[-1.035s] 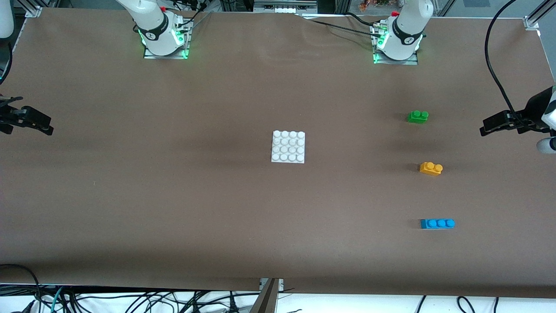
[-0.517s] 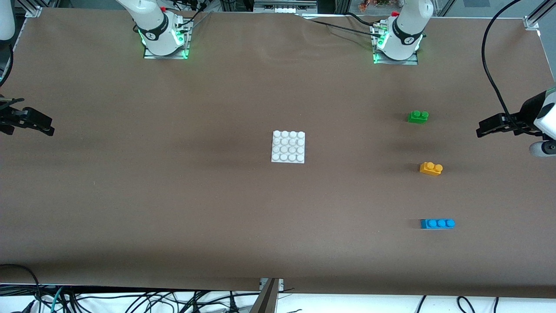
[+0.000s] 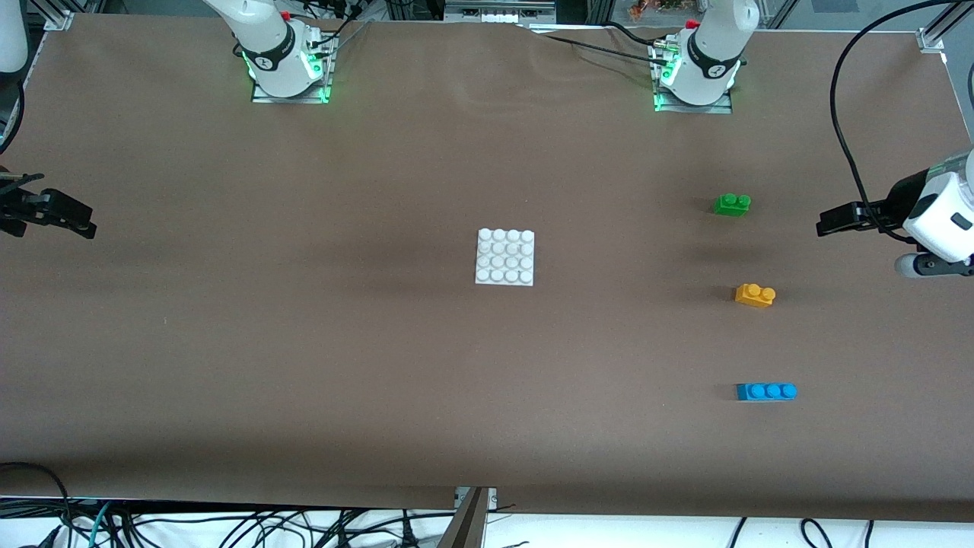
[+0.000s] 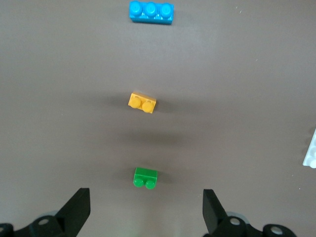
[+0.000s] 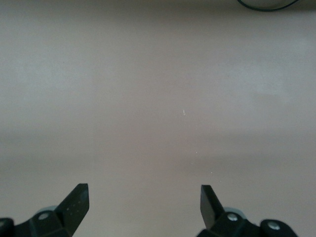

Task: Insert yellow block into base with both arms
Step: 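Move the left gripper over the yellow brick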

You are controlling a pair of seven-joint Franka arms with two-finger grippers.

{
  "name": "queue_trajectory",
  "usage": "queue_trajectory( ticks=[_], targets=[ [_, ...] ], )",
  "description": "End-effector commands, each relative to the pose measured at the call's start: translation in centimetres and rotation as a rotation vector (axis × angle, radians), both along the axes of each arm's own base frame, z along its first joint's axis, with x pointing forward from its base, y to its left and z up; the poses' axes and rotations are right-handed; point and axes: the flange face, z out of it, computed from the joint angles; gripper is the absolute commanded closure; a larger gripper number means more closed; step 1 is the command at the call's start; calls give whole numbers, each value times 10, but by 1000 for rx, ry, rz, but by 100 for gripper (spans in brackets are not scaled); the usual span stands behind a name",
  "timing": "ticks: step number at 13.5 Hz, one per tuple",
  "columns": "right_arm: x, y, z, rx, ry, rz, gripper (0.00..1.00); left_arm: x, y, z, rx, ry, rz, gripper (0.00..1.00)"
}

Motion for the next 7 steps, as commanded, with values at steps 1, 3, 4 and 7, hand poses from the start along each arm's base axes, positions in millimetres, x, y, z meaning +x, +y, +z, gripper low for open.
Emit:
queue_trajectory(
  ticks=[1, 3, 4, 7],
  targets=[
    [1, -1, 4, -1, 2, 7, 0, -13, -2, -7, -12, 11, -7, 0],
    [1, -1, 4, -1, 2, 7, 0, -12, -2, -27, -13, 6, -6, 0],
    [1, -1, 4, -1, 2, 7, 0, -12, -2, -38, -12, 0, -6, 0],
    [1, -1, 4, -1, 1, 7, 0, -14, -4, -71, -17, -24, -9, 0]
  ],
)
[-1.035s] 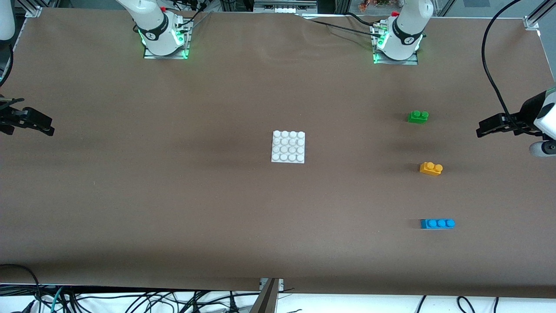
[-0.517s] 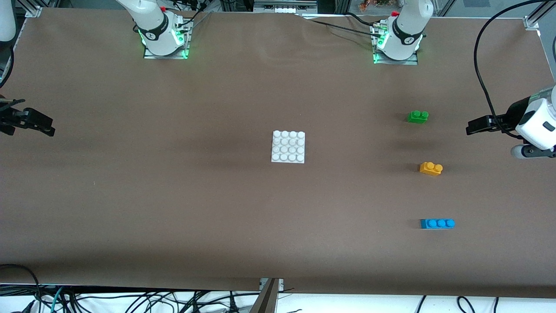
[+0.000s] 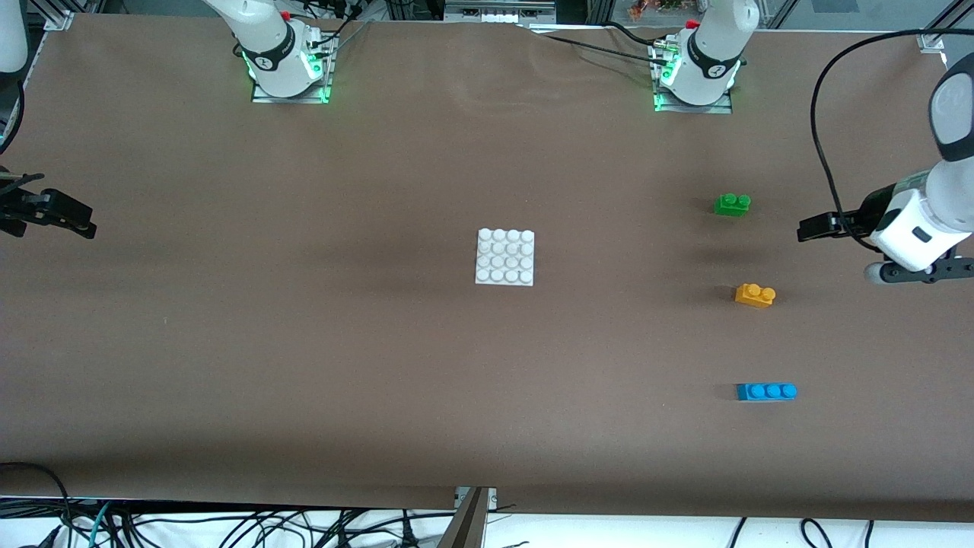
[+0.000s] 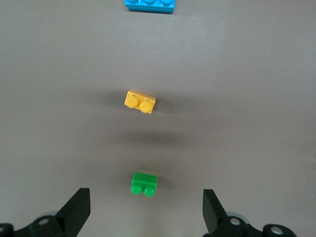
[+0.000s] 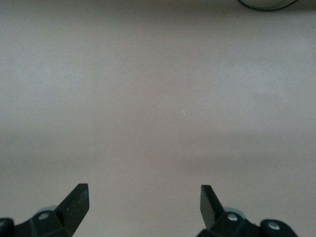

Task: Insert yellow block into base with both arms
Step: 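Move the left gripper over the yellow brick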

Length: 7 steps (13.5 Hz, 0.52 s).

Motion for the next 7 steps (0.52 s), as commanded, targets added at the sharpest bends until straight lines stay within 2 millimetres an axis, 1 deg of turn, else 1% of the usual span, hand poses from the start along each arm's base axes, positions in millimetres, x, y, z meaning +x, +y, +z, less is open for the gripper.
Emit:
queue_trajectory(
  ticks=[1, 4, 7],
  targets=[
    [1, -1, 4, -1, 1, 7, 0, -12, -4, -26, -18, -30, -20, 0],
    [1, -1, 4, -1, 1, 7, 0, -19, -6, -67, -45, -60, -15, 0],
    [1, -1, 4, -1, 1, 7, 0, -23, -5, -102, -57, -51, -91, 0]
  ],
)
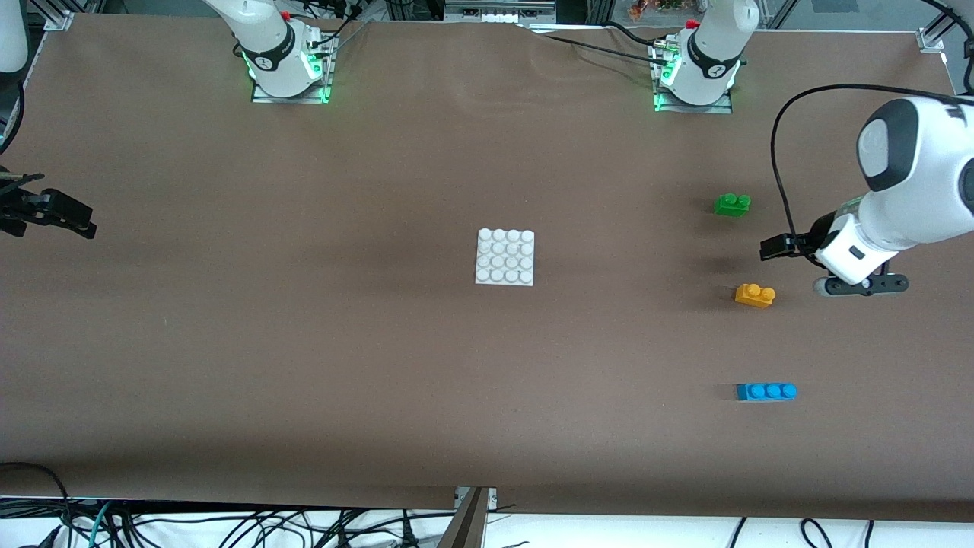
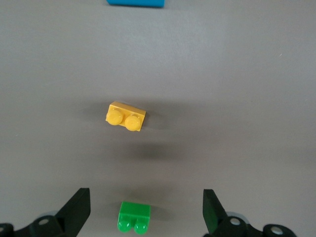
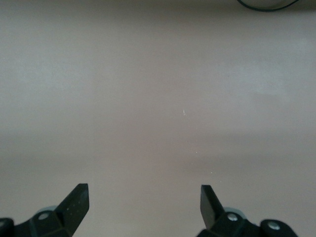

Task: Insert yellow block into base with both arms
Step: 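Move the left gripper over the yellow brick, then lower the left gripper and grasp the yellow brick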

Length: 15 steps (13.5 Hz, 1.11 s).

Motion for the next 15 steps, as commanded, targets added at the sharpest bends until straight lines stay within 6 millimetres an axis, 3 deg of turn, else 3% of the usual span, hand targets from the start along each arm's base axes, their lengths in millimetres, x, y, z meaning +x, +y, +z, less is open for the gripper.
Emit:
queue_trajectory(
  ticks=[1, 5, 7, 15],
  targets=[
    [1, -1, 4, -1, 1, 7, 0, -8, 1, -24, -36, 11, -86, 0],
    [1, -1, 4, -1, 1, 7, 0, -1, 2, -66, -46, 36, -139, 0],
    [1, -1, 4, -1, 1, 7, 0, 5, 12, -89, -55, 14, -180, 0],
    [1, -1, 4, -1, 1, 5, 0, 16, 42, -142, -52, -53, -229, 0]
  ],
)
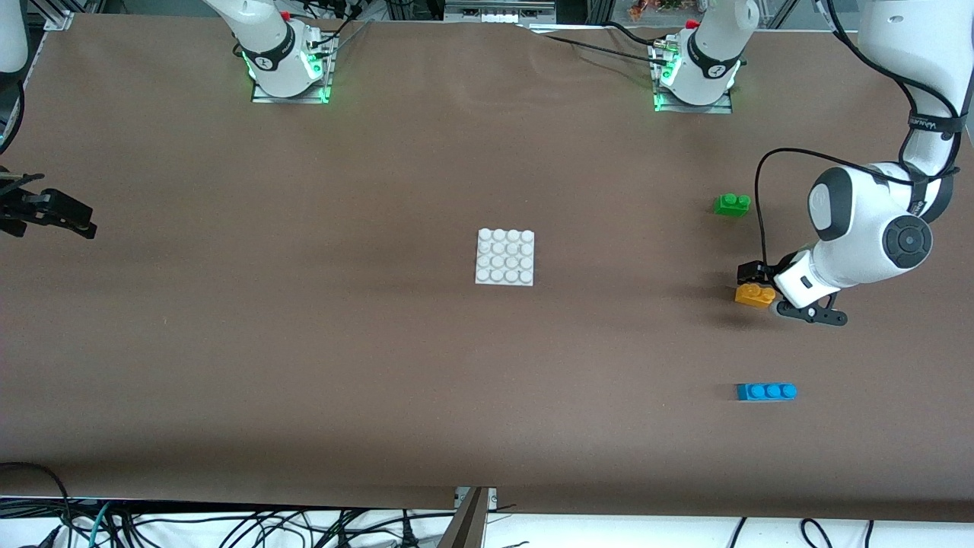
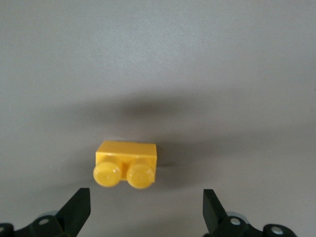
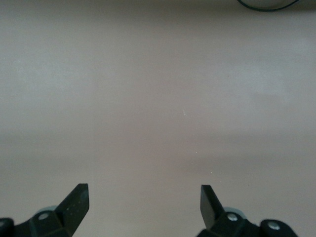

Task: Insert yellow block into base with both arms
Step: 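Lower the left gripper and grasp the yellow brick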

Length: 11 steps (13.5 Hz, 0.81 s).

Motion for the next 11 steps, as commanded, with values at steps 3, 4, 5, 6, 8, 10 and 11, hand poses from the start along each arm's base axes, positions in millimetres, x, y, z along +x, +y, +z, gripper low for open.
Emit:
queue_trajectory(
  ticks=[3, 4, 5, 6, 8, 10, 11],
  targets=[
    [1, -1, 4, -1, 0, 5, 0, 3, 10, -19, -25, -19, -16, 0],
    [1, -1, 4, -1, 0, 5, 0, 3, 10, -25, -31, -23, -8, 0],
    [1, -1, 4, -1, 2, 7, 0, 2, 10, -29, -31, -22, -6, 0],
    [1, -1, 4, -1, 1, 7, 0, 2, 10, -35, -35, -19, -1, 0],
    [1, -1, 4, -1, 1, 7, 0, 0, 10, -41, -33, -29, -1, 0],
    [1, -1, 4, -1, 1, 7, 0, -2, 10, -49, -32, -38, -17, 0],
    [1, -1, 4, -1, 1, 7, 0, -2, 10, -49, -32, -39, -17, 0]
  ],
)
